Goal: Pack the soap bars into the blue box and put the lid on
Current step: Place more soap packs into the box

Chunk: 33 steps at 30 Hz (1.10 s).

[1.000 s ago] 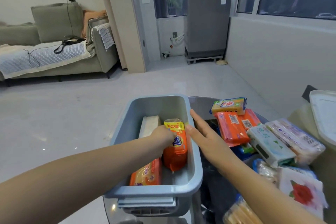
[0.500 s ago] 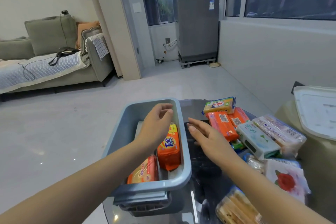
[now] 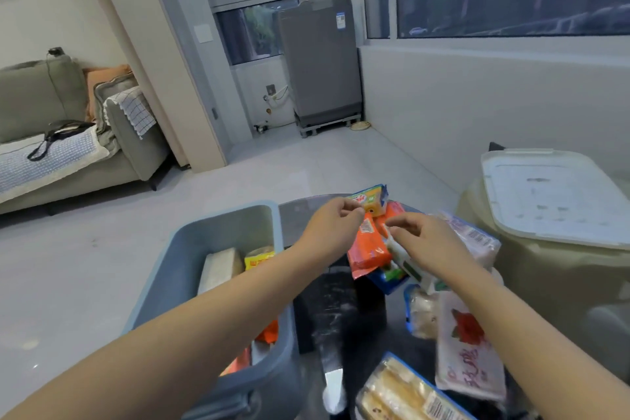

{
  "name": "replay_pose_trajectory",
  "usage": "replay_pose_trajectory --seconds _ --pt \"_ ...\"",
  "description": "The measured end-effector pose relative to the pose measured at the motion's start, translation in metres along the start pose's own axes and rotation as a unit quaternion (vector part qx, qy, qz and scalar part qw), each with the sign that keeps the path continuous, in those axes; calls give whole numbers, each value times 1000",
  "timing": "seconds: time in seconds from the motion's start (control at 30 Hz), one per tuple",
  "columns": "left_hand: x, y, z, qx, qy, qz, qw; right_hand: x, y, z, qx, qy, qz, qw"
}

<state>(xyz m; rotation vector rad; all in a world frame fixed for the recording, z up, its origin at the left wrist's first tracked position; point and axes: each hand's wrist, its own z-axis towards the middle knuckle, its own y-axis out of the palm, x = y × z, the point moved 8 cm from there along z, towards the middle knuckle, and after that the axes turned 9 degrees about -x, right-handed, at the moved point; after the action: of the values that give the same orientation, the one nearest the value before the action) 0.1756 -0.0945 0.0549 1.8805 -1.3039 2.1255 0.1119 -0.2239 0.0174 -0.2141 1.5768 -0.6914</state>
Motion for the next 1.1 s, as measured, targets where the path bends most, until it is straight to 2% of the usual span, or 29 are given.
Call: replay_pose_trajectory --seconds 0.2,0.3,0.43,0.57,0.77,0.87,1.1 --pt "3 46 35 -76 -32 76 994 48 -39 10 21 72 -37 996" --pt "2 64 50 -91 -35 78 992 65 -53 12 27 105 -102 989" --pt "3 89 64 -103 -40 73 991 91 -67 15 36 156 -129 979" --pt "7 108 79 -105 -18 101 989 106 -70 19 21 159 -46 986" --pt "7 124 104 -76 -25 135 988 118 -70 23 -19 211 -73 975" --pt "4 125 111 -67 -42 109 991 122 -69 20 -39 221 -18 974" --pt "5 130 120 -24 -56 21 998 132 -85 16 23 211 81 974"
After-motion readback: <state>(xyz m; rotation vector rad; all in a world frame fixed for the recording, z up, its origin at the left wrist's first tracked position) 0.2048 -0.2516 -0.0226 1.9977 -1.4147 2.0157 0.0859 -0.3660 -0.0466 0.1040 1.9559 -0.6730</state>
